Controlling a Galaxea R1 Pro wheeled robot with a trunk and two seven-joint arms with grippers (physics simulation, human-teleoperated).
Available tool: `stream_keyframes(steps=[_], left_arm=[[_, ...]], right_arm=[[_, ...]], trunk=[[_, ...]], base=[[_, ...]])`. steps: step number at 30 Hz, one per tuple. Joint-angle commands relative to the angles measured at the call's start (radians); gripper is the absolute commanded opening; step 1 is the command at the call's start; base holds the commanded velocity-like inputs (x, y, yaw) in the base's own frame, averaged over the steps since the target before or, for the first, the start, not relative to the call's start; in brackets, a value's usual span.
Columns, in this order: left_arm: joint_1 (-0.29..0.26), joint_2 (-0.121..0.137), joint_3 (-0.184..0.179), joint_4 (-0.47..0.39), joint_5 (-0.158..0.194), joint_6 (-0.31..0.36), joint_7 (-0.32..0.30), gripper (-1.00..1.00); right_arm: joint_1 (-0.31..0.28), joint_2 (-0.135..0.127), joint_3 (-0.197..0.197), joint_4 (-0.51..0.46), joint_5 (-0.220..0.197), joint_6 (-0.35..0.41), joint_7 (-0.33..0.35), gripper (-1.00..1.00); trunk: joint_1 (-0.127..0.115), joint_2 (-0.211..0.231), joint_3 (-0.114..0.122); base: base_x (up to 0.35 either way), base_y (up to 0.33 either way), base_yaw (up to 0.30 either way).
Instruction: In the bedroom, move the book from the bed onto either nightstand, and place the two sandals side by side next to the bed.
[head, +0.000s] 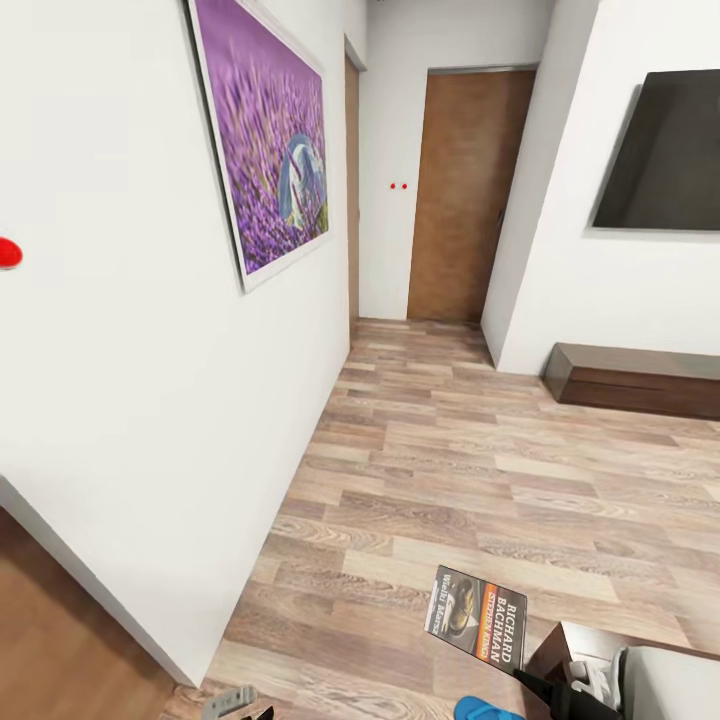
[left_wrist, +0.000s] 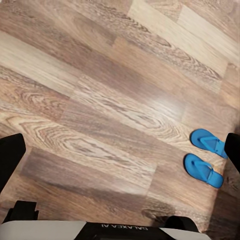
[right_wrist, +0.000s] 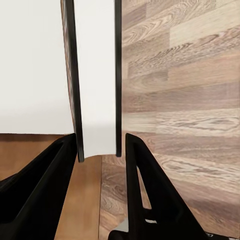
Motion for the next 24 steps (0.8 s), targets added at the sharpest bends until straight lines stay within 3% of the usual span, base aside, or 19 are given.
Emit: stream_keyframes(steps=[1, 24], left_arm=[[-0.001, 0.000, 0.003, 0.001, 0.009, 0.000, -0.007, 1.00], [-0.001, 0.001, 0.004, 0.001, 0.009, 0.000, -0.007, 1.00]], right_arm=[[-0.001, 0.000, -0.007, 0.000, 0.000, 0.010, 0.004, -1.00], [-0.001, 0.000, -0.007, 0.000, 0.000, 0.011, 0.004, -1.00]], trunk=[[0.000, -0.001, 0.000], [0.000, -0.001, 0.038]], base=[[0.000, 0.000, 0.000], [0.000, 0.000, 0.000]])
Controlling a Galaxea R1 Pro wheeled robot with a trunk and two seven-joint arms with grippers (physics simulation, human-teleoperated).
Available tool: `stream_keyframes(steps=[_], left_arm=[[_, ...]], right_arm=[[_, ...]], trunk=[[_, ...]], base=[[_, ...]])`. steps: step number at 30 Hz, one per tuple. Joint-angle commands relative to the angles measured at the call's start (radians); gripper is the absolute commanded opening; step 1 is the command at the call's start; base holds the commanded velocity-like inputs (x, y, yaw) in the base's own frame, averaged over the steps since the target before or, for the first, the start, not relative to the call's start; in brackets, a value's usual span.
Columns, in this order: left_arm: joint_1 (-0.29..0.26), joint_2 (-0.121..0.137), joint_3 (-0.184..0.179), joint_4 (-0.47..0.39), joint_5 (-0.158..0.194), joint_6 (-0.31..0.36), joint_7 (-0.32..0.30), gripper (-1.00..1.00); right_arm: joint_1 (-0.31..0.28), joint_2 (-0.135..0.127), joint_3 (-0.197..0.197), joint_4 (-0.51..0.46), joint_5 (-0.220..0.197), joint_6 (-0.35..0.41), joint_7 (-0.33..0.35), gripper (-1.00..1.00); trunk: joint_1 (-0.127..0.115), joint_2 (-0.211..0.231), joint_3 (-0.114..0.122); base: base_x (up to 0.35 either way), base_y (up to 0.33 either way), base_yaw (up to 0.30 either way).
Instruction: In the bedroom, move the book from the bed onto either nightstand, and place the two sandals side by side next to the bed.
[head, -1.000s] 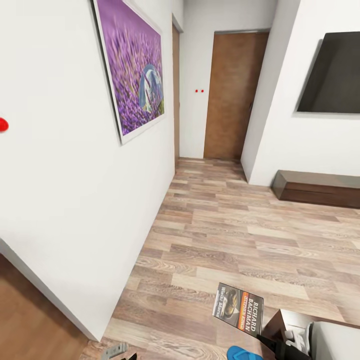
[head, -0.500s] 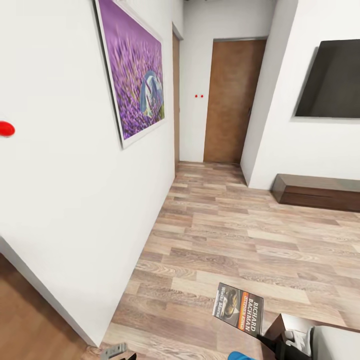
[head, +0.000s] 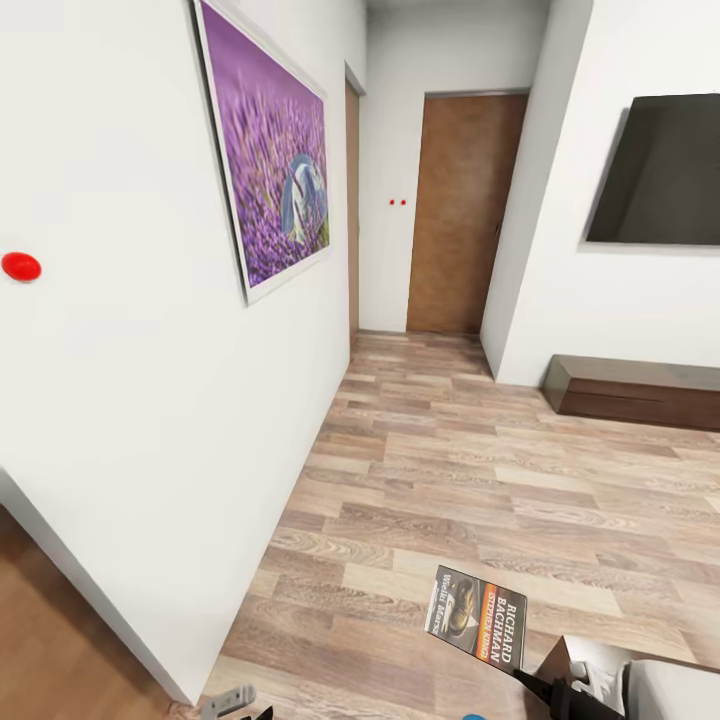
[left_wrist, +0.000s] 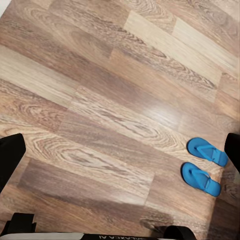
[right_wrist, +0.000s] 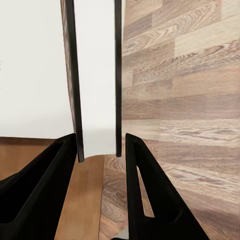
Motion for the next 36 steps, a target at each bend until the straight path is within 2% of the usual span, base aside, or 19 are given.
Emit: stream_keyframes(steps=[1, 25, 36], left_arm=[[-0.001, 0.000, 0.002, 0.001, 0.010, 0.000, -0.007, 1.00], [-0.001, 0.001, 0.002, 0.001, 0.010, 0.000, -0.007, 1.00], [-0.001, 0.002, 0.002, 0.001, 0.010, 0.000, -0.007, 1.00]], right_arm=[[-0.001, 0.000, -0.007, 0.000, 0.000, 0.010, 0.004, -1.00], [-0.001, 0.000, -0.007, 0.000, 0.000, 0.010, 0.004, -1.00], [-0.001, 0.000, -0.007, 0.000, 0.000, 0.011, 0.004, -1.00]], trunk=[[0.000, -0.001, 0.000], [0.000, -0.001, 0.008], [0.000, -0.001, 0.023]], base=[[0.000, 0.000, 0.000], [0.000, 0.000, 0.000], [0.000, 0.000, 0.000]])
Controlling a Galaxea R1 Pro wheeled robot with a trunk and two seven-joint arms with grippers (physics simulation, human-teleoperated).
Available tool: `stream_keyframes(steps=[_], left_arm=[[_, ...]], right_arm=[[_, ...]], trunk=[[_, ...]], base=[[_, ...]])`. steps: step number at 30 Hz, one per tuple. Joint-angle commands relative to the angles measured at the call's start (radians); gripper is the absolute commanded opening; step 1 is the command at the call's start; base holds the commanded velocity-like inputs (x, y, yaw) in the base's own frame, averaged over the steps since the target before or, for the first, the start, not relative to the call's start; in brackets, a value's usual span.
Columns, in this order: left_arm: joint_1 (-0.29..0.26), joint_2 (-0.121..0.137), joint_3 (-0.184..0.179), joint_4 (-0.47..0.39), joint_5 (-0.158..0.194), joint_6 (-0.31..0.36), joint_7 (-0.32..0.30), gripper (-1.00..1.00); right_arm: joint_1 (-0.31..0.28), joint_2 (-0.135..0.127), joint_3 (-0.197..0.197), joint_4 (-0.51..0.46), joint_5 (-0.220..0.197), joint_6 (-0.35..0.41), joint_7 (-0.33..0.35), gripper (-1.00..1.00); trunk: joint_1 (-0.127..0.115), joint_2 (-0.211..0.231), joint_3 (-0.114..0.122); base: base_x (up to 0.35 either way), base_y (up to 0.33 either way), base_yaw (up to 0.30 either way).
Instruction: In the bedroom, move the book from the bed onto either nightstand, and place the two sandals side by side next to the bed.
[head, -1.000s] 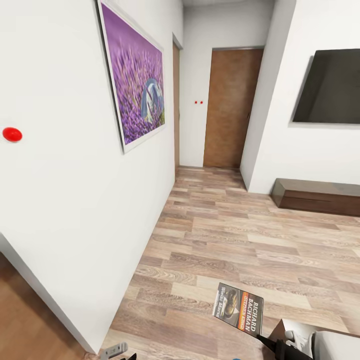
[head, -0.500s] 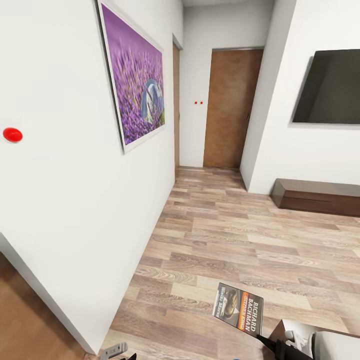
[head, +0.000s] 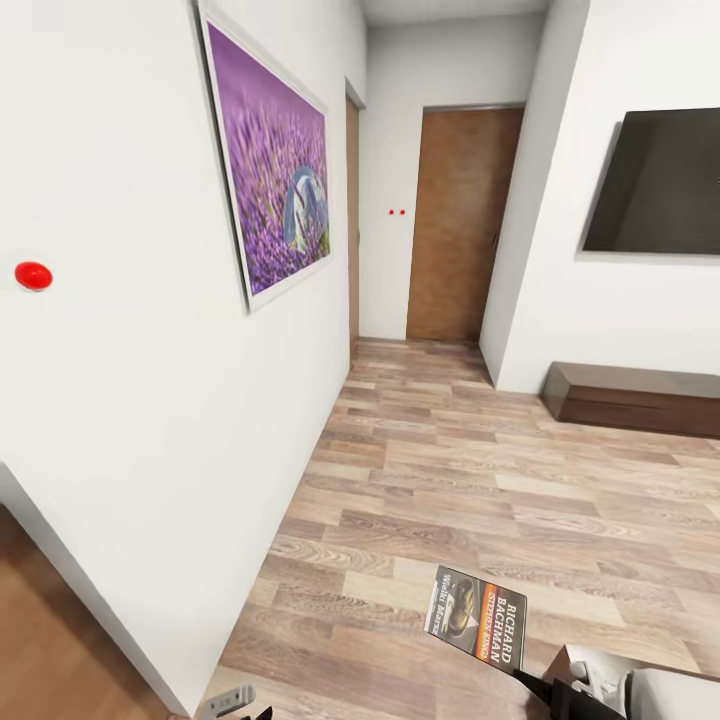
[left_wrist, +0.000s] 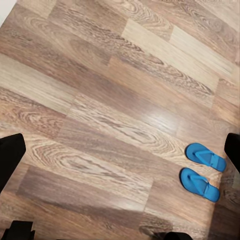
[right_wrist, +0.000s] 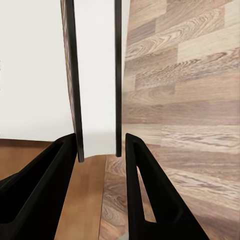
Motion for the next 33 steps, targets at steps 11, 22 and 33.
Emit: stream_keyframes(steps=[11, 22, 33], left_arm=[[-0.001, 0.000, 0.001, 0.002, 0.010, -0.001, -0.007, 1.00], [-0.001, 0.000, 0.001, 0.002, 0.010, -0.001, -0.007, 1.00], [-0.001, 0.001, 0.002, 0.001, 0.010, -0.001, -0.007, 1.00]], right_arm=[[-0.001, 0.000, -0.007, 0.000, 0.000, 0.011, 0.004, -1.00], [-0.001, 0.001, -0.007, 0.000, 0.000, 0.010, 0.004, -1.00], [-0.001, 0.001, -0.007, 0.000, 0.000, 0.011, 0.005, -1.00]], trunk=[[0.000, -0.001, 0.014], [0.000, -0.001, 0.016], [0.000, -0.001, 0.016]], base=[[0.000, 0.000, 0.000], [0.000, 0.000, 0.000], [0.000, 0.000, 0.000]])
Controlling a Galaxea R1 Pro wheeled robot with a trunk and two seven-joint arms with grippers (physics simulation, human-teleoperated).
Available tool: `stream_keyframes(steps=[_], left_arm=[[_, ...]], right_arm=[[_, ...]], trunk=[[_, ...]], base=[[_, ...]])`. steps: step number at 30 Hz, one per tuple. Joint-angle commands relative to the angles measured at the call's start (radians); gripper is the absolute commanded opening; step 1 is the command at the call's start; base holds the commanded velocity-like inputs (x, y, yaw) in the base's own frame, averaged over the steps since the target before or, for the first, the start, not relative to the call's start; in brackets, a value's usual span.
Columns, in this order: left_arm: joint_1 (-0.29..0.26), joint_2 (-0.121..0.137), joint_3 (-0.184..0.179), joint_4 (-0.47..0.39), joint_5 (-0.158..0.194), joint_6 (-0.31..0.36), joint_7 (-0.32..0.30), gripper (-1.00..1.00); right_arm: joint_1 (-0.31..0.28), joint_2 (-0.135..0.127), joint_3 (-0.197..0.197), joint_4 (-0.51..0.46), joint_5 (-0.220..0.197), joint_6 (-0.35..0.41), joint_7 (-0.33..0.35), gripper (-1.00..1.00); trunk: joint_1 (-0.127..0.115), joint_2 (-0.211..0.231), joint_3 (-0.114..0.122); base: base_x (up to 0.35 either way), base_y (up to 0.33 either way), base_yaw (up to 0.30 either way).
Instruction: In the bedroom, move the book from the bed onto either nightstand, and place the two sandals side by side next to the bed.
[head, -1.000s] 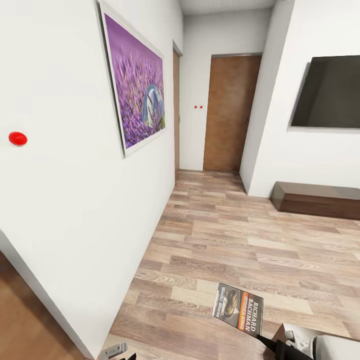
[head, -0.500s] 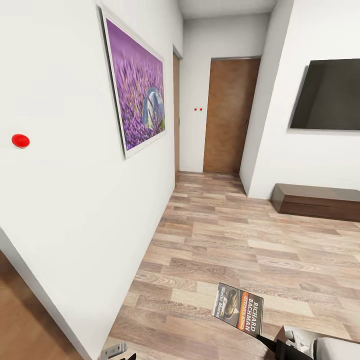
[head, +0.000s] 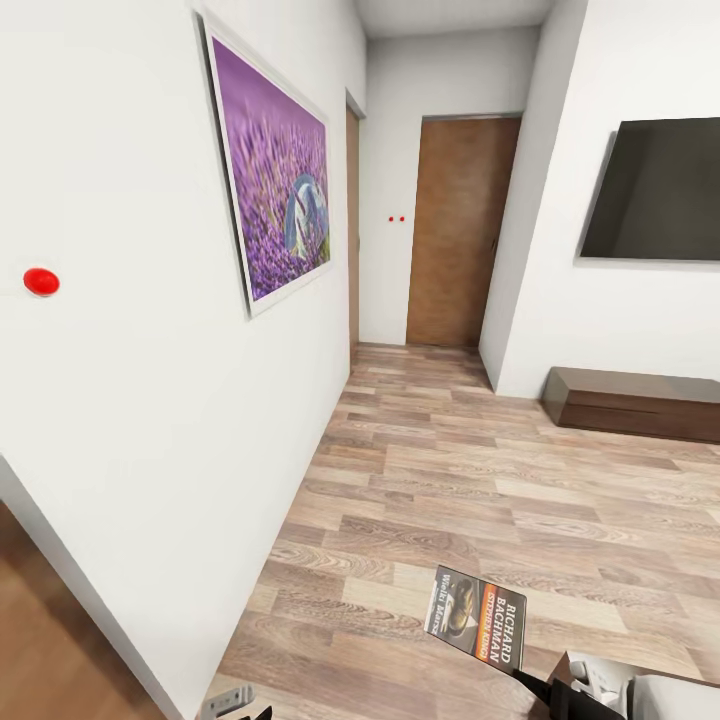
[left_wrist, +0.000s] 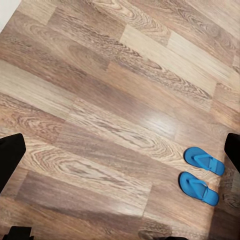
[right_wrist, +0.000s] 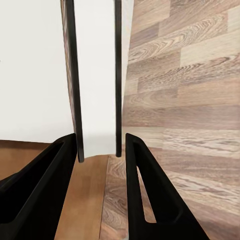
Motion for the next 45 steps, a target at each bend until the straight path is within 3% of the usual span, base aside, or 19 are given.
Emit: stream_keyframes(steps=[1, 10, 27, 45], left_arm=[[-0.001, 0.000, 0.001, 0.002, 0.010, -0.001, -0.007, 1.00], [-0.001, 0.001, 0.001, 0.002, 0.010, -0.001, -0.007, 1.00], [-0.001, 0.001, 0.001, 0.002, 0.010, -0.001, -0.007, 1.00], [-0.001, 0.001, 0.000, 0.002, 0.010, -0.001, -0.007, 1.00]], right_arm=[[-0.001, 0.000, -0.007, 0.000, 0.000, 0.011, 0.004, -1.00], [-0.001, 0.002, -0.008, 0.000, 0.000, 0.011, 0.004, -1.00], [-0.001, 0.003, -0.008, 0.000, 0.000, 0.010, 0.004, -1.00], [-0.001, 0.003, -0.008, 0.000, 0.000, 0.011, 0.004, -1.00]], trunk=[[0.000, -0.001, -0.002], [0.000, -0.001, -0.002], [0.000, -0.001, -0.002], [0.000, -0.001, -0.002]], base=[[0.000, 0.000, 0.000], [0.040, 0.034, 0.000], [0.200, 0.180, 0.000], [0.106, 0.015, 0.000]])
